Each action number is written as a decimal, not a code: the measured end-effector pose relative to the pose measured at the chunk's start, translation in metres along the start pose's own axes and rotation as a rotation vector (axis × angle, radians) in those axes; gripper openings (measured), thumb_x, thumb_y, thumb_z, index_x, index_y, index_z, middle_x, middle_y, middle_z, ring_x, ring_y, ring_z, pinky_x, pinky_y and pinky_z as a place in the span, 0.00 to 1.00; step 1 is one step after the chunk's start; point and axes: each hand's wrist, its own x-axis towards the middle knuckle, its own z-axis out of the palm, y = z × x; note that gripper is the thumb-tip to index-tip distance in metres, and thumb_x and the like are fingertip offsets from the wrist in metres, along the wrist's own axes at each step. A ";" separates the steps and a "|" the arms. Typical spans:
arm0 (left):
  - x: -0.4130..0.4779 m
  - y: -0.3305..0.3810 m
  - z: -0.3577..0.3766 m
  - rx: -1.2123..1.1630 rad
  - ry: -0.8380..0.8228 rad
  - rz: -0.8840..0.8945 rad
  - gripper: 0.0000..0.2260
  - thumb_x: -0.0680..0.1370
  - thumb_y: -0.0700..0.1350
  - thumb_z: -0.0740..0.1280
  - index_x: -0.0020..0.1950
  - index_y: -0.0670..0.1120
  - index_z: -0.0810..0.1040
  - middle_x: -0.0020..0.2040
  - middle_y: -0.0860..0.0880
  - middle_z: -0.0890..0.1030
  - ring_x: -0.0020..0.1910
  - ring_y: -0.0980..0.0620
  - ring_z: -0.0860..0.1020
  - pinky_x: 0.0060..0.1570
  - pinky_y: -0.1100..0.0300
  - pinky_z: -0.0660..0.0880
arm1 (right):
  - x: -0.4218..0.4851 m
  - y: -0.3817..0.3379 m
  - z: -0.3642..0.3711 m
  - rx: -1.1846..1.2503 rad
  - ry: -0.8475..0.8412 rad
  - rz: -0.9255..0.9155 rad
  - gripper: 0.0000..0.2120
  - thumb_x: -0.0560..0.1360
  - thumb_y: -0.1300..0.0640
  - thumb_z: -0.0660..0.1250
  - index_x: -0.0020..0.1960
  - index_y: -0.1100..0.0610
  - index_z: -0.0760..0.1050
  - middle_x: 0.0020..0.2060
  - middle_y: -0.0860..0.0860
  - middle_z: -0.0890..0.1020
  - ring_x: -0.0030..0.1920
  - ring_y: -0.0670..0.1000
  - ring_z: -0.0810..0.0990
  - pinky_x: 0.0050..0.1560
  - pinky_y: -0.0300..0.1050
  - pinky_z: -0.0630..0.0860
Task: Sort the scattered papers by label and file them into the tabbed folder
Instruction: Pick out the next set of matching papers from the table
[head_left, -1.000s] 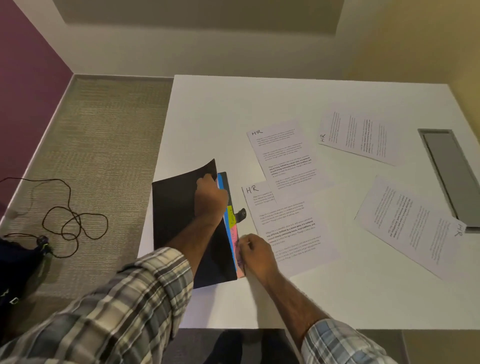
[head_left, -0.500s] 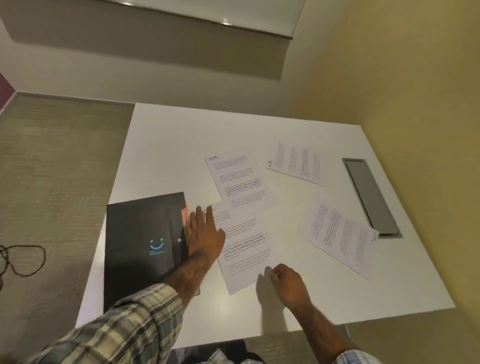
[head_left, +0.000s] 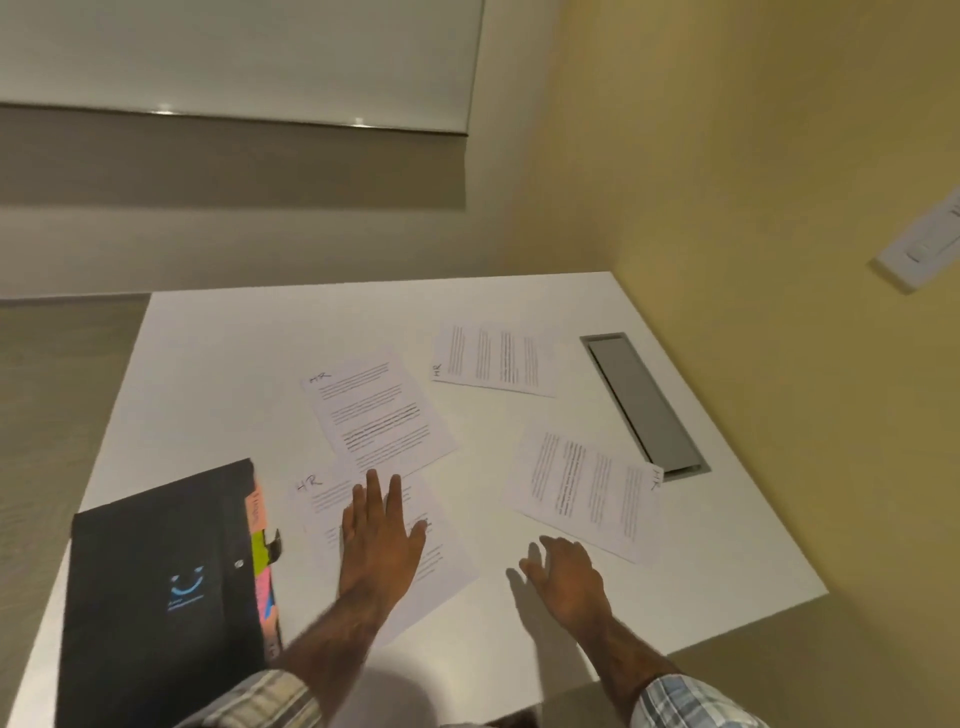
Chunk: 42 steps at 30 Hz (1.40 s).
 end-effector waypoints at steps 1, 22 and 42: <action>0.004 0.016 0.005 0.025 -0.011 0.017 0.33 0.84 0.60 0.51 0.83 0.50 0.39 0.83 0.44 0.35 0.82 0.43 0.39 0.79 0.49 0.40 | 0.008 0.012 -0.008 -0.006 -0.023 0.020 0.49 0.67 0.18 0.43 0.71 0.51 0.70 0.67 0.48 0.75 0.70 0.53 0.70 0.67 0.51 0.70; 0.019 0.223 0.145 0.472 -0.539 0.175 0.38 0.80 0.55 0.62 0.83 0.45 0.46 0.83 0.40 0.44 0.78 0.36 0.56 0.73 0.46 0.63 | 0.140 0.181 -0.064 1.065 -0.019 0.689 0.21 0.72 0.54 0.73 0.57 0.63 0.69 0.47 0.61 0.81 0.34 0.57 0.80 0.29 0.46 0.79; 0.042 0.220 0.108 -0.148 -0.186 0.045 0.26 0.79 0.60 0.65 0.74 0.51 0.72 0.71 0.50 0.74 0.68 0.48 0.74 0.69 0.54 0.69 | 0.170 0.138 -0.100 1.109 -0.135 0.190 0.09 0.75 0.66 0.67 0.54 0.60 0.79 0.46 0.59 0.83 0.46 0.59 0.84 0.45 0.62 0.84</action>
